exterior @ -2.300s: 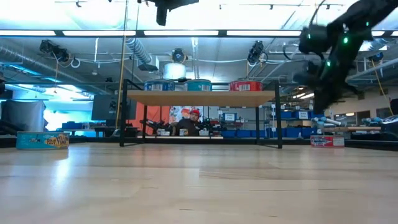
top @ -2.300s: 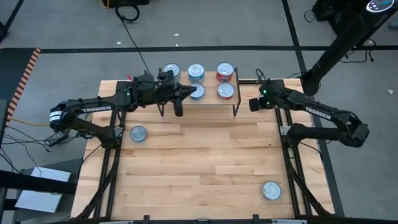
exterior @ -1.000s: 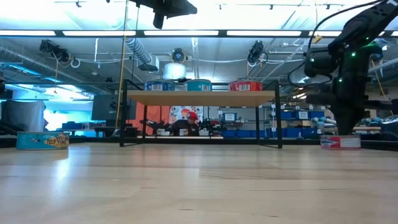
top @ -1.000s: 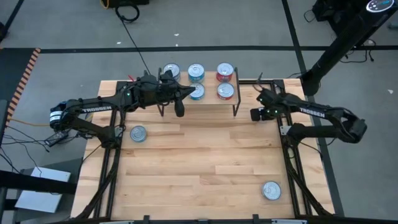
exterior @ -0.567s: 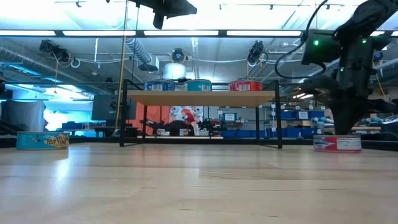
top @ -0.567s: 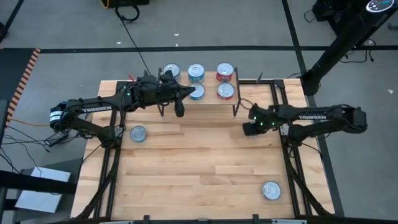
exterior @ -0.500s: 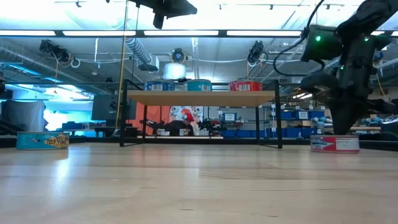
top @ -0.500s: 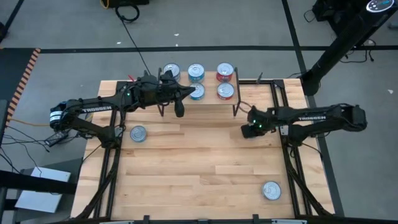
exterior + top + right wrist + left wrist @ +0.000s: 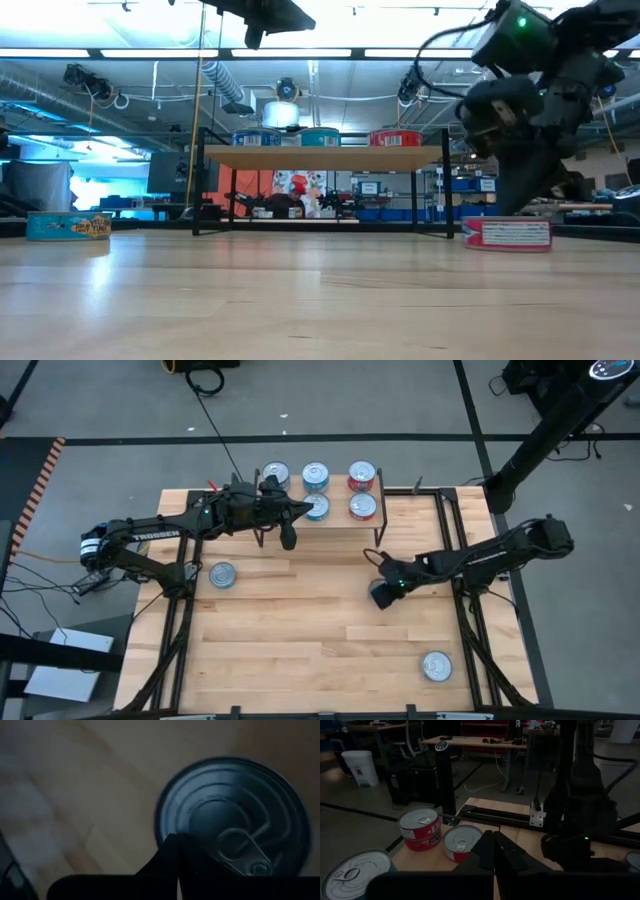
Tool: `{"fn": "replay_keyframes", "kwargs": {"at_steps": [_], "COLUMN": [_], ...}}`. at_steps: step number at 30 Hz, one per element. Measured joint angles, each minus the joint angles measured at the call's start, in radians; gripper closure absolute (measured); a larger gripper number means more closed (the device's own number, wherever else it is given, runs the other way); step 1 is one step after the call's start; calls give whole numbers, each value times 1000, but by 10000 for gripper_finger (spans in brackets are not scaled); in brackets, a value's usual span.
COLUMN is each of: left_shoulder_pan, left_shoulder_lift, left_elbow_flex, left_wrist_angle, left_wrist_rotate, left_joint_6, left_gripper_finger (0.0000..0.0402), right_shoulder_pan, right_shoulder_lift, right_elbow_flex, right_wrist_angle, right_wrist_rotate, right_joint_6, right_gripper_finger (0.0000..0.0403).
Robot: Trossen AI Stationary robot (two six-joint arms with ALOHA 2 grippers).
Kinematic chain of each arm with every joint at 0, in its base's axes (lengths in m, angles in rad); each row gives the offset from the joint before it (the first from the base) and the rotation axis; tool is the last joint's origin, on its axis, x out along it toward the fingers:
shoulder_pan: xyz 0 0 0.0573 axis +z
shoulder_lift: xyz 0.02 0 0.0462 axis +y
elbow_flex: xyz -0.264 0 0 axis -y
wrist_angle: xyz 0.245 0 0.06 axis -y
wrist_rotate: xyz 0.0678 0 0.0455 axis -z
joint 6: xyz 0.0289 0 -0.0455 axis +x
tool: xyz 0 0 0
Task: Stack canned seafood by type on shelf
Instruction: Stack the red tuna can on top of the other red tuna can on the shelf
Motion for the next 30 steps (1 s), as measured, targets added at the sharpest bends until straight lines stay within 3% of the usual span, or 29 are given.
{"fn": "replay_keyframes", "kwargs": {"at_steps": [8,14,21,30], "left_shoulder_pan": [0,0,0,0], "left_shoulder_lift": [0,0,0,0], "left_elbow_flex": [0,0,0,0], "left_wrist_angle": [0,-31,-54,-56], "left_wrist_rotate": [25,31,31,31], "left_joint_6": [0,19,26,24], "left_gripper_finger": [400,400,400,400], "right_shoulder_pan": [81,168,228,252], "right_shoulder_lift": [15,109,229,307], "right_elbow_flex": [144,230,297,317], "right_wrist_angle": [-115,-292,-349,-338], "right_wrist_rotate": [11,143,349,392], "right_joint_6": [-199,-338,-424,-445], "right_gripper_finger": [337,288,286,286]}}
